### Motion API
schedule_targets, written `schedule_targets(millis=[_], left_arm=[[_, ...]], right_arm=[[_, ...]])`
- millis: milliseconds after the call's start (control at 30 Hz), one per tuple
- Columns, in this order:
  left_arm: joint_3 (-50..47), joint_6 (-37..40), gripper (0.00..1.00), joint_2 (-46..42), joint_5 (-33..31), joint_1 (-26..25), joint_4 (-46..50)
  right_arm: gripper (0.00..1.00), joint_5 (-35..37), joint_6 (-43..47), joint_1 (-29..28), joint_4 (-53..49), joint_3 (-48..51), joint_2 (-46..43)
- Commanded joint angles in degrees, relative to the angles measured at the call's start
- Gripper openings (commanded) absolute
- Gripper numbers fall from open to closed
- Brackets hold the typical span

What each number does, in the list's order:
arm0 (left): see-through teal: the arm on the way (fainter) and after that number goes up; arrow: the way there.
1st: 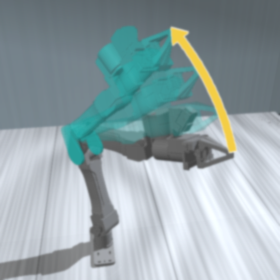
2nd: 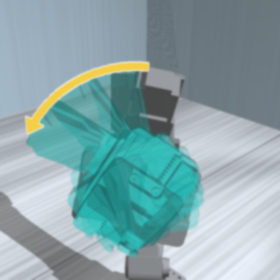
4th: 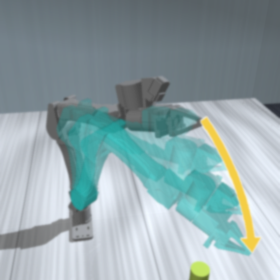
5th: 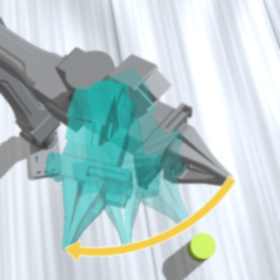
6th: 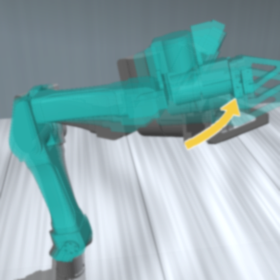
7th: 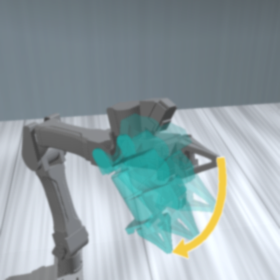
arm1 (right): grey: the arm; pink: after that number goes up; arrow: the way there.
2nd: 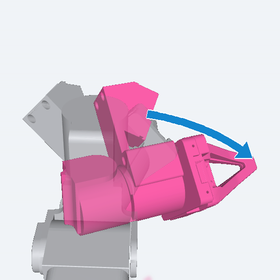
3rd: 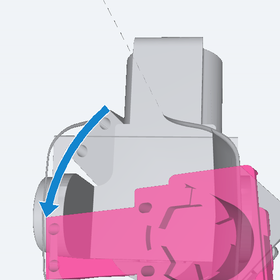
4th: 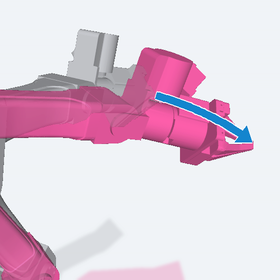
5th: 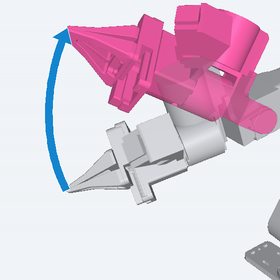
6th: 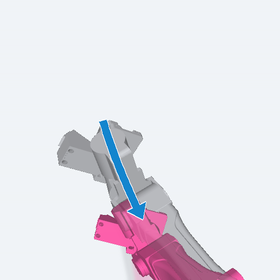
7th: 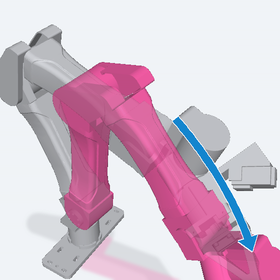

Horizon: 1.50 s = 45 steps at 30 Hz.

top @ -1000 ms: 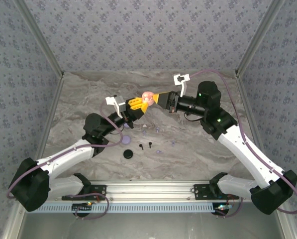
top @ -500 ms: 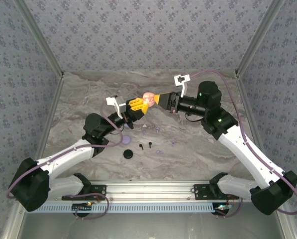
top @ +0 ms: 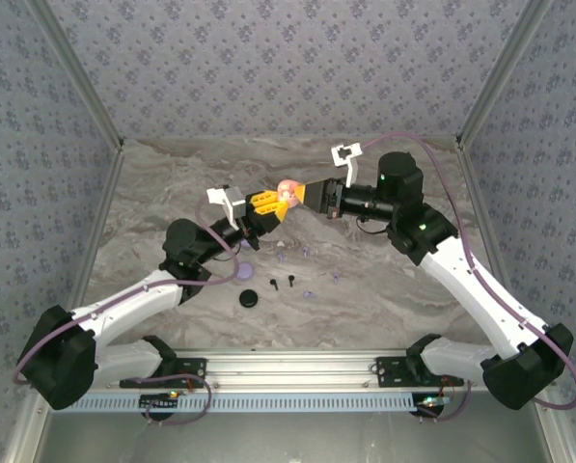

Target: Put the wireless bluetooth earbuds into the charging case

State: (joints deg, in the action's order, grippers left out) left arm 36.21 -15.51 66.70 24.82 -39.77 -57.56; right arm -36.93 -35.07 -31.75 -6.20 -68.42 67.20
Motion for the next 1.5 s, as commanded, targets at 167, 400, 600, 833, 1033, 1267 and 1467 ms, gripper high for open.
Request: schedule_targets(millis=[167, 400, 600, 833, 1033, 1267, 1467], left_arm=[[1.6, 0.4, 0.0, -0.9, 1.3, -0.2, -3.1], [1.2, -0.2, 0.0, -1.2, 0.7, -0.2, -4.1], [1.3, -1.0, 0.0, -1.8, 0.6, -0.1, -5.1], [2.0, -1.7, 0.0, -1.4, 1.5, -0.2, -5.1], [2.1, -2.0, 0.0, -0.6, 1.5, -0.2, -5.1], [2.1, -1.8, 0.0, -0.4, 1.3, -0.2, -4.4], [1.9, -1.5, 0.0, -0.3, 0.8, -0.2, -3.7]], right_arm=[[0.36, -1.4, 2.7, 0.1, -3.5, -3.8, 1.2], [0.49, -1.3, 6.7, 1.6, -8.3, -8.1, 0.7], [0.75, -2.5, 7.6, 6.3, -6.6, -5.4, -3.1], [1.0, -9.7, 4.5, 4.0, 1.2, -3.7, 1.1], [0.98, -12.1, 5.5, 0.4, 1.7, -6.9, 4.2], [0.85, -13.8, 6.8, -0.8, 2.4, -8.7, 3.9], [0.79, -13.2, 9.0, -0.9, 1.9, -7.6, 1.2]])
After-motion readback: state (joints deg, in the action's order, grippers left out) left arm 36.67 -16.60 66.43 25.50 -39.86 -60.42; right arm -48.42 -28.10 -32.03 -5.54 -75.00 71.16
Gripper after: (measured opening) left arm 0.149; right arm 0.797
